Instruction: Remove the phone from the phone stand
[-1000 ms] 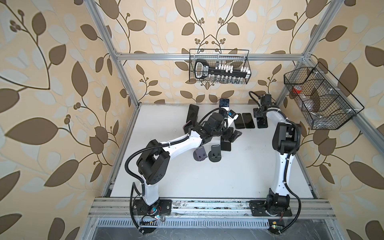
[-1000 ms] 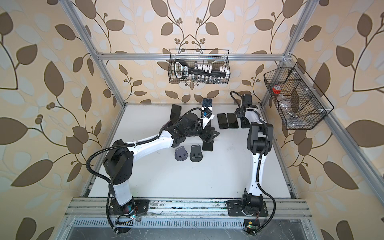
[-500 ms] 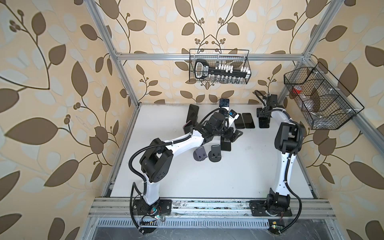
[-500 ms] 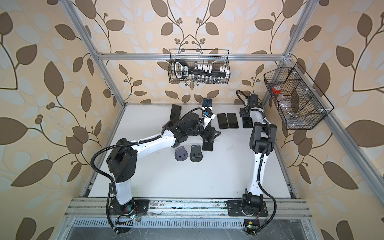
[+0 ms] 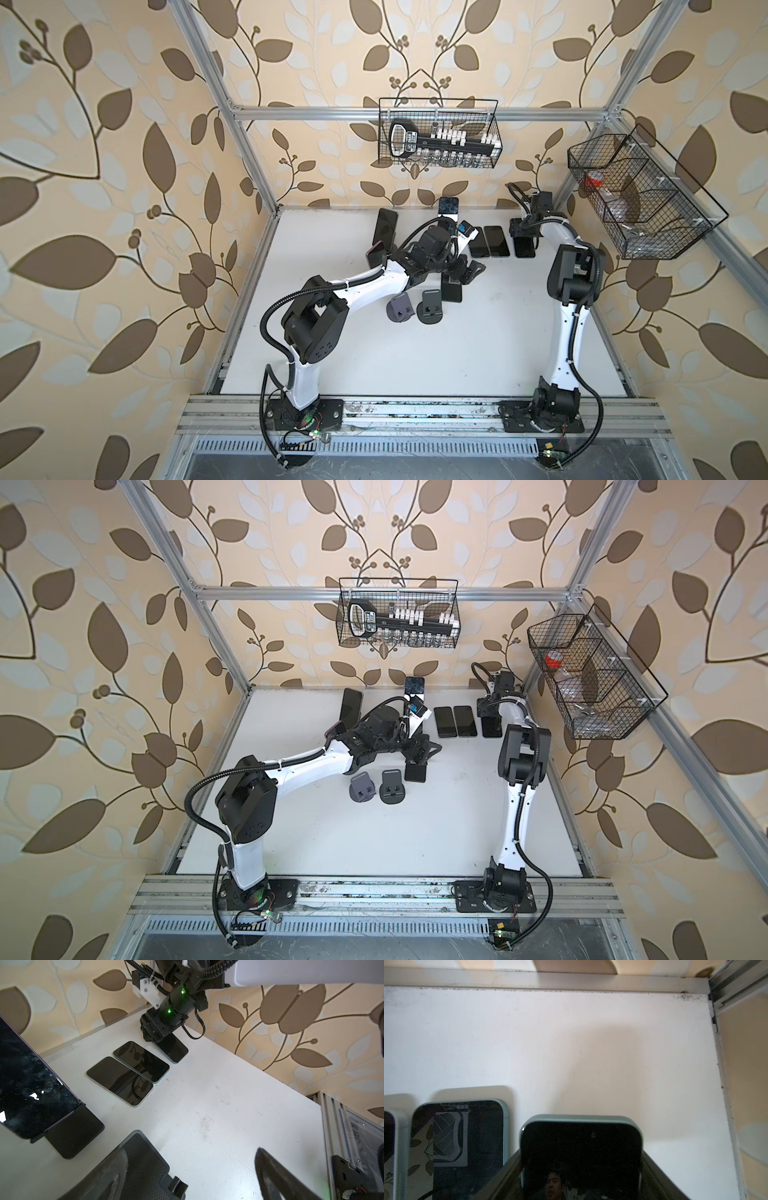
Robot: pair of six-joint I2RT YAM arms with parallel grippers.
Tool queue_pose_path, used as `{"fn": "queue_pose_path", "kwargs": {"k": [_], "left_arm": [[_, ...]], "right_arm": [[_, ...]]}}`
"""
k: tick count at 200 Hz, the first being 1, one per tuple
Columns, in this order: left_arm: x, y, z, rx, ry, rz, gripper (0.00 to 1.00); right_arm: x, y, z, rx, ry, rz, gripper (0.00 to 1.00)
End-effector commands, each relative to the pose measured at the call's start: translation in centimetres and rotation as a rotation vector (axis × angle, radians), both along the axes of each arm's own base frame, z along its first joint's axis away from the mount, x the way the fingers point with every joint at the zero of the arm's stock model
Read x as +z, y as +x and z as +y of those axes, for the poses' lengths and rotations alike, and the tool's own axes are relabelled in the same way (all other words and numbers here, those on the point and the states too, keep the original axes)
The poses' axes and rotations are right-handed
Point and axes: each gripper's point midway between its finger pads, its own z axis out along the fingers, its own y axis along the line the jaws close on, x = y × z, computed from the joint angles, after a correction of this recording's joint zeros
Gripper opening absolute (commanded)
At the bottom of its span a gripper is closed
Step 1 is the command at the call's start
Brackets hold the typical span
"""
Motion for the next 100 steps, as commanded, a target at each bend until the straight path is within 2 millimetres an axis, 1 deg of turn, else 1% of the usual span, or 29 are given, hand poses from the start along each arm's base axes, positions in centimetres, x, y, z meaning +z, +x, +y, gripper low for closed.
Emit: {"fn": "queue_pose_path", "kwargs": {"k": [1,35,100], "left_arm": [[2.6,0.6,-0.5,0.0,-0.054,-0.042,0.96],[2.2,1.1,-0.3,0.015,-0.06,-0.021,0.96],[2.8,1.3,-0.9,0.003,-0.077,-0.024,0.96]], "right_arm": [[-1.6,0.0,0.2,0.004,0.023,0.03,0.64],[-2.4,0.3,0.4,-0.002,0.046,0.031,0.65],[-3.7,0.9,0.8,-0.002,0.082,0.034,0.65]]}}
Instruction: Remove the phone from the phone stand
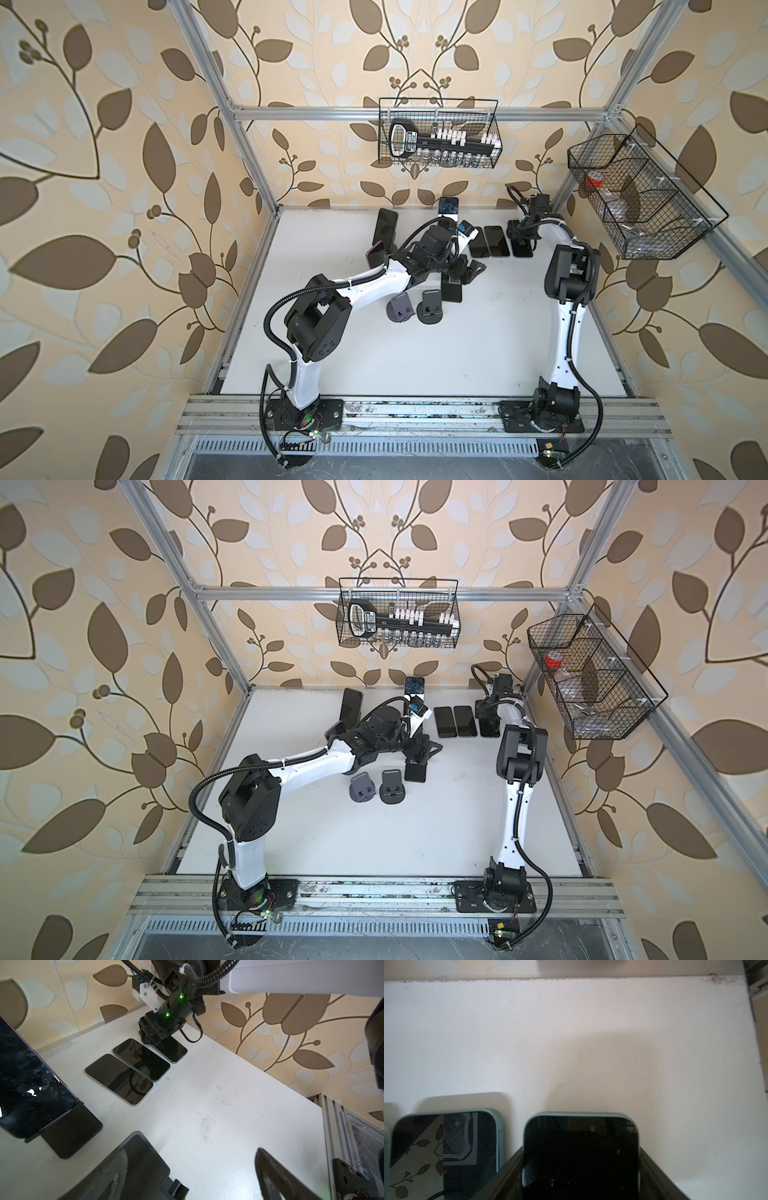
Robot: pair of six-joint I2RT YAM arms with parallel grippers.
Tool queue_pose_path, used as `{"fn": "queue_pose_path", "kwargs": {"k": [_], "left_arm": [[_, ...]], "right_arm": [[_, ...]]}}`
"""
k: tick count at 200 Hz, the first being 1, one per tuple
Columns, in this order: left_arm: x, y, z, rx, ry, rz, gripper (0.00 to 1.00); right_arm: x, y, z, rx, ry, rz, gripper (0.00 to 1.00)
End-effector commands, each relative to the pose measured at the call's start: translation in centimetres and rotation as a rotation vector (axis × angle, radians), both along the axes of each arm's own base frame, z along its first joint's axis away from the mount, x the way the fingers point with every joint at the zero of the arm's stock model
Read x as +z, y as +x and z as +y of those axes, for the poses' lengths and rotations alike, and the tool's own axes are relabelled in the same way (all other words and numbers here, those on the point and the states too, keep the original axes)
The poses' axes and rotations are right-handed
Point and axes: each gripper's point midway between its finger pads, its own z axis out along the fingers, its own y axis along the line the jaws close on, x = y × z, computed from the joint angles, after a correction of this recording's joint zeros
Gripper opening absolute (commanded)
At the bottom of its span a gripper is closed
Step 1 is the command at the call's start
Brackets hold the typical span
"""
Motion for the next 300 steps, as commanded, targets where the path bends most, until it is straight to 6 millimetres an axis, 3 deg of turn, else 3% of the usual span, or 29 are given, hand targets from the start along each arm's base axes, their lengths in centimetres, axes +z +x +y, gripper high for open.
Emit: {"fn": "queue_pose_path", "kwargs": {"k": [1,76,158,300], "left_arm": [[2.8,0.9,-0.6,-0.005,-0.066,-0.038,0.96],[2.6,1.2,-0.6,0.003,-0.08,-0.02,0.96],[3.1,1.2,-0.3,0.013,-0.082,-0.023,0.96],[5.3,0.5,0.1,0.013,-0.112,-0.035,0.96]], "right_arm": [[-1.9,0.0,0.4,0.004,0.033,0.027,0.65],[-2.1,0.5,0.7,-0.004,0.066,0.014,0.67],[-2.2,-0.1,1.0,-0.003,0.081,0.021,0.79],[0.3,-0.8,1.2,-0.017,0.094,-0.002,0.88]]}}
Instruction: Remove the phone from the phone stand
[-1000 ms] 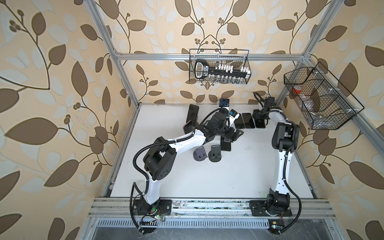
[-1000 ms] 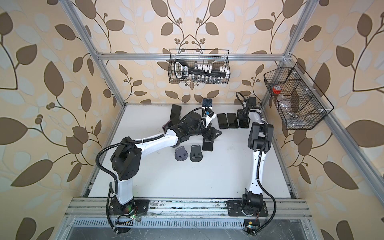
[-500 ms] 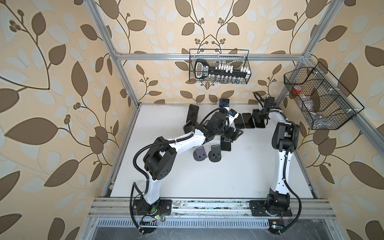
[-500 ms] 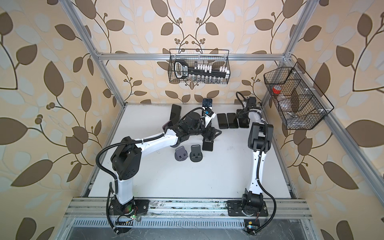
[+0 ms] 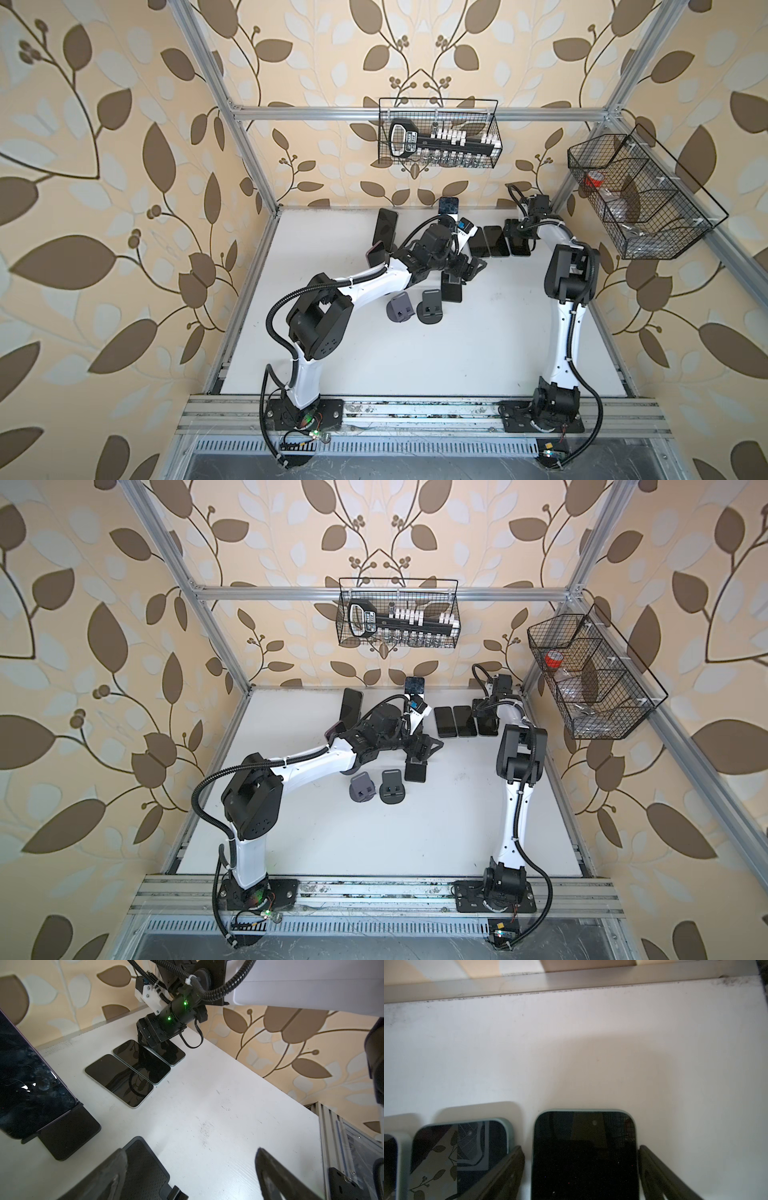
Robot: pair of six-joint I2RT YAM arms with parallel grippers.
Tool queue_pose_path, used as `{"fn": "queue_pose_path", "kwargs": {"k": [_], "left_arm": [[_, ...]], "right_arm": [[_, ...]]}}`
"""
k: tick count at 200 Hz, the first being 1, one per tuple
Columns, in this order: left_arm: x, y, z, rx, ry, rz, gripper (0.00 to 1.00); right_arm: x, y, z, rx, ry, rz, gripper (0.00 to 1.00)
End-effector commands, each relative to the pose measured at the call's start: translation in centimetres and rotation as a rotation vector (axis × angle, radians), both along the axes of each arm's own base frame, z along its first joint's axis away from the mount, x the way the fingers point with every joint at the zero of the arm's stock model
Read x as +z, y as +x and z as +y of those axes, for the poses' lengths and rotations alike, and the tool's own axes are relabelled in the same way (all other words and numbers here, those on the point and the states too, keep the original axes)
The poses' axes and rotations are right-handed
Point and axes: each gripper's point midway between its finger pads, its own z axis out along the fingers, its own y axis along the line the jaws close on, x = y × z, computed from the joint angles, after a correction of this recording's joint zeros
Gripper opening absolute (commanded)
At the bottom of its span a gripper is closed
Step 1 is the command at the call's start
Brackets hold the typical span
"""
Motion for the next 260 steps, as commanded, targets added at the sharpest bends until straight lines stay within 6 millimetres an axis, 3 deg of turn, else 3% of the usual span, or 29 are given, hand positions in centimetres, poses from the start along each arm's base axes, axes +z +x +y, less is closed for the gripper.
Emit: {"fn": "queue_pose_path", "kwargs": {"k": [1,55,110,195,260], "left_arm": [[5.3,0.0,0.3,-0.003,-0.089,-0.066,0.96],[6.5,-0.3,0.4,-0.004,-0.107,-0.072,0.95],[6.6,-0.3,0.3,-0.003,-0.111,-0.076,0.95],[7.0,-0.8,-0.1,-0.008,-0.107,-0.091,0.94],[7.2,-0.9,-0.2,-0.007,-0.107,-0.098,0.94]], "right_arm": [[0.4,-1.2,0.6,-0.002,0.037,0.033,0.88],[0.9,-1.3,0.2,-0.033,0.032,0.027,0.88],[1.8,-1.4,-0.3,-0.052,0.095,0.004,0.77],[2.5,-1.5,0.3,-0.038,0.158,-0.016,0.84],[2.6,-1.6,0.8,-0.037,0.196,-0.017,0.83]]}}
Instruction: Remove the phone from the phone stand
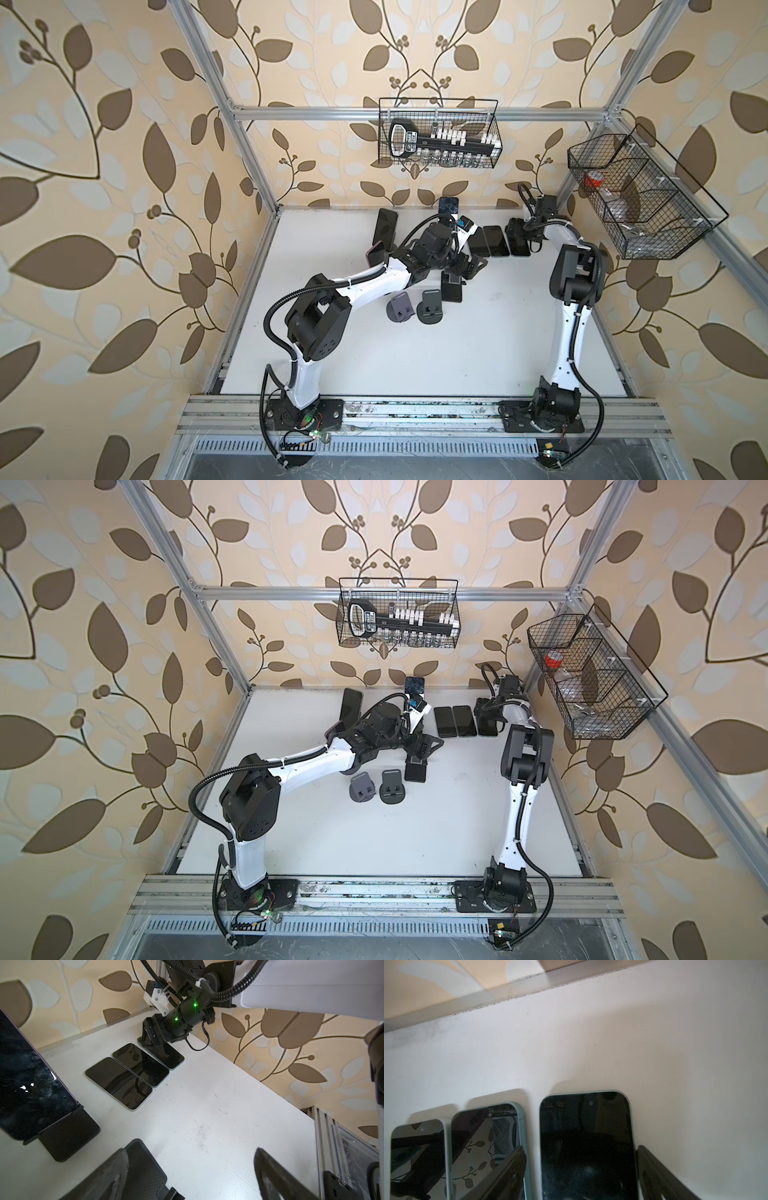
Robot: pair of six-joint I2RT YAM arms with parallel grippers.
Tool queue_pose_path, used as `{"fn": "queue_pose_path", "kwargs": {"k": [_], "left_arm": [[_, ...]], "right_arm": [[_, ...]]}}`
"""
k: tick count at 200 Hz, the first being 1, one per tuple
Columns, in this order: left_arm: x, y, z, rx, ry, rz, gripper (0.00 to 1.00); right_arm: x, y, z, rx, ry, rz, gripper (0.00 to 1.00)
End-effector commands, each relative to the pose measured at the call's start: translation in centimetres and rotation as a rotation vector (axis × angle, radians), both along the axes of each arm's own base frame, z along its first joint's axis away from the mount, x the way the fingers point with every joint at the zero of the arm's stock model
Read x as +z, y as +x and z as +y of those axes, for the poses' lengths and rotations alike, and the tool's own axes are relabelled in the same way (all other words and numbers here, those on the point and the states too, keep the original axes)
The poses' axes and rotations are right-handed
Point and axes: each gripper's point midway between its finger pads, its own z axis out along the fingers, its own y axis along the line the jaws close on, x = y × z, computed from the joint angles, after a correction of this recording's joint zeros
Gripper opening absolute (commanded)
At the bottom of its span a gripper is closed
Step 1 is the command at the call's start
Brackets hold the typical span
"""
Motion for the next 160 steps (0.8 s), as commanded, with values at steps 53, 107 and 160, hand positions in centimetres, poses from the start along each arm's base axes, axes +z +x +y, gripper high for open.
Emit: {"fn": "queue_pose_path", "kwargs": {"k": [53,107,160], "left_arm": [[6.5,-1.0,-0.2,-0.013,-0.089,-0.105,0.95],[6.8,-1.1,0.0,-0.013,-0.087,-0.115,0.95],[7.5,-1.4,0.2,-0.015,-0.094,-0.131,0.95]], "right_arm": [[2.5,-0.5,0.9,0.012,0.054,-0.024,0.82],[4.2,0.0,0.4,-0.001,0.053,-0.06,0.82],[6.1,0.3,1.1,0.004,0.104,-0.097,0.82]]}}
